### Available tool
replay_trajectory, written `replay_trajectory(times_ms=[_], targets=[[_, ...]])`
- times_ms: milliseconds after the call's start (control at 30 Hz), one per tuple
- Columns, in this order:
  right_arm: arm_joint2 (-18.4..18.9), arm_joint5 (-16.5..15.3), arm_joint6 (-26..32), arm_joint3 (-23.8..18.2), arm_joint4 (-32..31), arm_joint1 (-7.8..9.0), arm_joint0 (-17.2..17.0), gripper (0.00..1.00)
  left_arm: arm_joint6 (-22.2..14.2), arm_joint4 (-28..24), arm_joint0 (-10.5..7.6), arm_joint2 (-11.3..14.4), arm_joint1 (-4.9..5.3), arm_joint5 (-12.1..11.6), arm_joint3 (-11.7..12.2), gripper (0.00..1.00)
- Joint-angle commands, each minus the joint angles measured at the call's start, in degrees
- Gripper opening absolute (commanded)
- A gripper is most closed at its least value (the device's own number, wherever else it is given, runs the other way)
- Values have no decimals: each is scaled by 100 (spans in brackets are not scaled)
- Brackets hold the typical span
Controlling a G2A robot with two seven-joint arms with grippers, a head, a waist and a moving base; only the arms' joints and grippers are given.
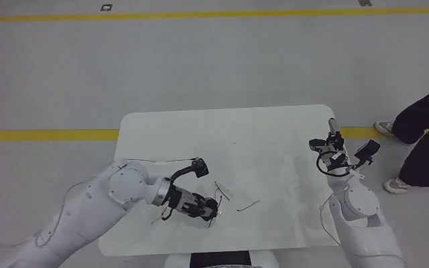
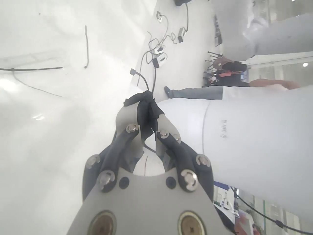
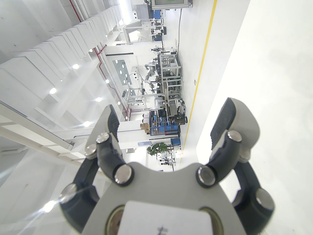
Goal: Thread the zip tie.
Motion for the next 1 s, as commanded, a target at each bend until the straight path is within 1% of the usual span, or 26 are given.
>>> replay_trajectory(times_ms=[0, 33, 100, 133, 167, 200, 267, 367, 533, 967], targets=[[0, 0, 0, 0, 0, 0, 0, 100, -354, -331, 99, -170, -12, 0, 3, 0], [0, 0, 0, 0, 0, 0, 0, 100, -562, -470, 154, -283, -31, 0, 44, 0], [0, 0, 0, 0, 0, 0, 0, 100, -863, -641, 255, -444, -75, 0, 148, 0], [0, 0, 0, 0, 0, 0, 0, 100, -1058, -758, 313, -571, -114, 0, 209, 0], [0, 0, 0, 0, 0, 0, 0, 100, -1205, -794, 368, -655, -147, 0, 263, 0], [0, 0, 0, 0, 0, 0, 0, 100, -1260, -830, 432, -718, -182, 0, 319, 0], [0, 0, 0, 0, 0, 0, 0, 100, -1260, -738, 546, -786, -248, 0, 405, 0], [0, 0, 0, 0, 0, 0, 0, 100, -1260, -674, 631, -843, -323, 0, 529, 0], [0, 0, 0, 0, 0, 0, 0, 100, -1260, -718, 672, -956, -432, 0, 659, 0], [-1, 2, 5, 7, -12, 0, 1, 100, -1260, -702, 670, -962, -437, 0, 666, 0]])
